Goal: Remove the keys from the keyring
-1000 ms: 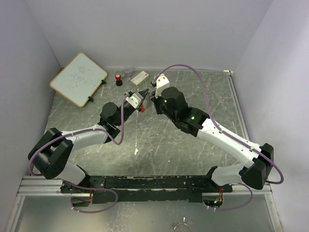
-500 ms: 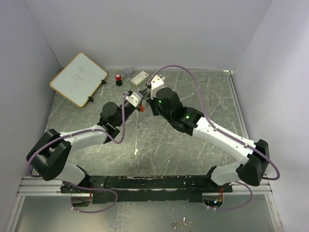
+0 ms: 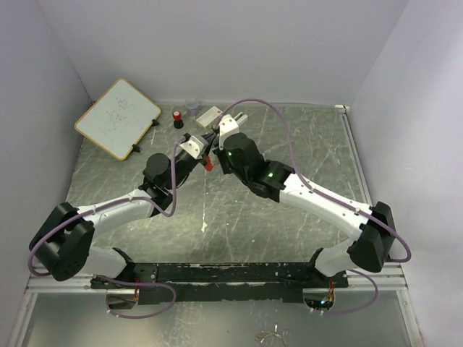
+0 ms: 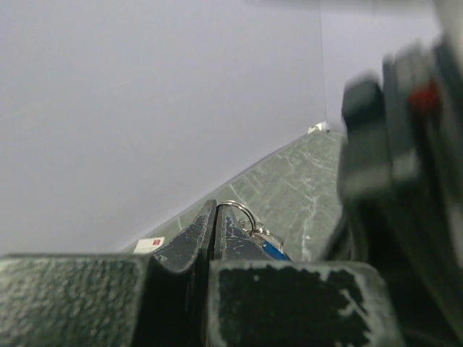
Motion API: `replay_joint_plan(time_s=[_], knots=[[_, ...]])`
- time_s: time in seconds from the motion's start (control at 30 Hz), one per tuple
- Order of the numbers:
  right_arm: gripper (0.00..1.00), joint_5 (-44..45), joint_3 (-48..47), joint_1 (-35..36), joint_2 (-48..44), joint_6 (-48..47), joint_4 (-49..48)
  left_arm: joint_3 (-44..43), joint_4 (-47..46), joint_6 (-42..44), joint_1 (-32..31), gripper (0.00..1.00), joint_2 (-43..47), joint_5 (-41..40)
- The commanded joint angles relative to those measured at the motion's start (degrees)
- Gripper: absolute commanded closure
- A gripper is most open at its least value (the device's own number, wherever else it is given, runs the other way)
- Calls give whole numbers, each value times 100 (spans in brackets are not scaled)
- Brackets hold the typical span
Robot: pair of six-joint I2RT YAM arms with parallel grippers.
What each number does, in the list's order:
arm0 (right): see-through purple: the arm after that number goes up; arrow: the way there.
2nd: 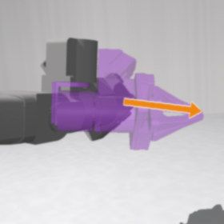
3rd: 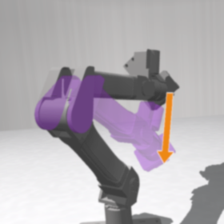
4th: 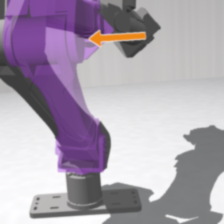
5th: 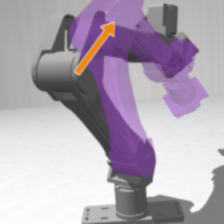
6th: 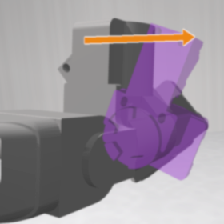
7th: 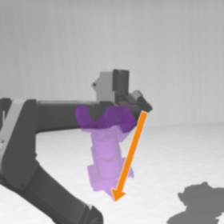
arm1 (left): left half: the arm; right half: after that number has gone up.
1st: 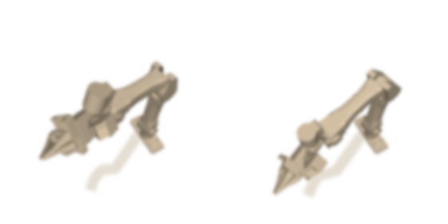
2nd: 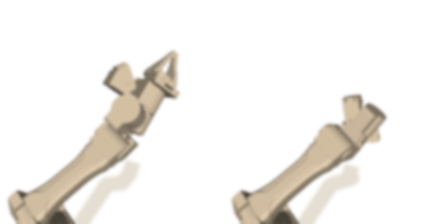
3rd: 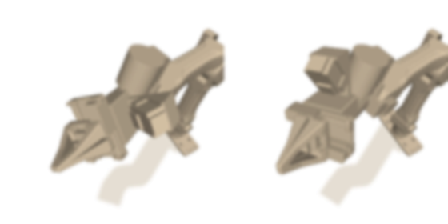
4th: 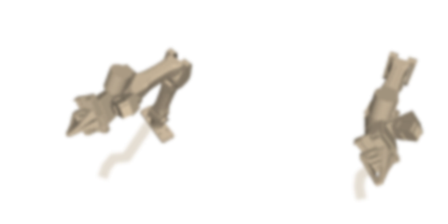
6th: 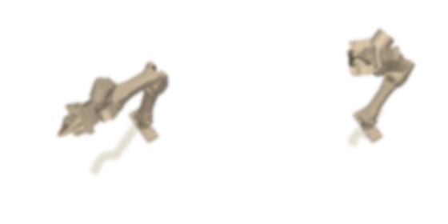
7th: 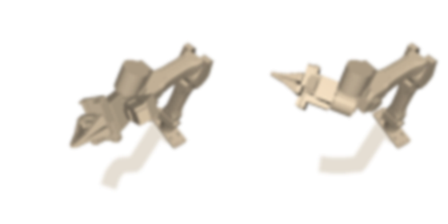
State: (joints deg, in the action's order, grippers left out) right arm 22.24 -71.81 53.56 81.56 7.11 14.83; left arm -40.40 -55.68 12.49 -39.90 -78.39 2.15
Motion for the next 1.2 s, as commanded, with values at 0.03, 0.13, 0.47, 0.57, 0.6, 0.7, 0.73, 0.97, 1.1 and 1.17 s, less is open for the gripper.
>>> replay_joint_plan(time_s=[0.03,0.13,0.47,0.57,0.6,0.7,0.73,0.97,1.1,1.17], knots=[[83,189,-40,212,113,-11,818,-133,-936,-199,75,93,477,-144],[74,224,-94,223,-186,-126,752,-147,-844,-177,71,93,491,-180],[82,681,84,243,-1433,-422,15,-61,-786,-324,70,93,509,-100],[90,572,388,243,-1750,-497,-547,-84,-759,-454,70,93,511,27],[95,491,459,243,-1805,-512,-694,-102,-741,-517,70,93,503,89],[99,144,603,243,-1872,-584,-1037,-149,-701,-764,70,93,478,308],[99,12,643,243,-1874,-608,-1122,-159,-680,-858,70,93,466,390],[100,-350,802,243,-1689,-760,-1801,-253,-454,-1456,73,93,448,760],[100,-400,777,240,-1568,-824,-2003,-221,-489,-1728,70,93,409,774],[100,-462,798,247,-1568,-834,-2089,-197,-542,-1831,71,93,391,784]])
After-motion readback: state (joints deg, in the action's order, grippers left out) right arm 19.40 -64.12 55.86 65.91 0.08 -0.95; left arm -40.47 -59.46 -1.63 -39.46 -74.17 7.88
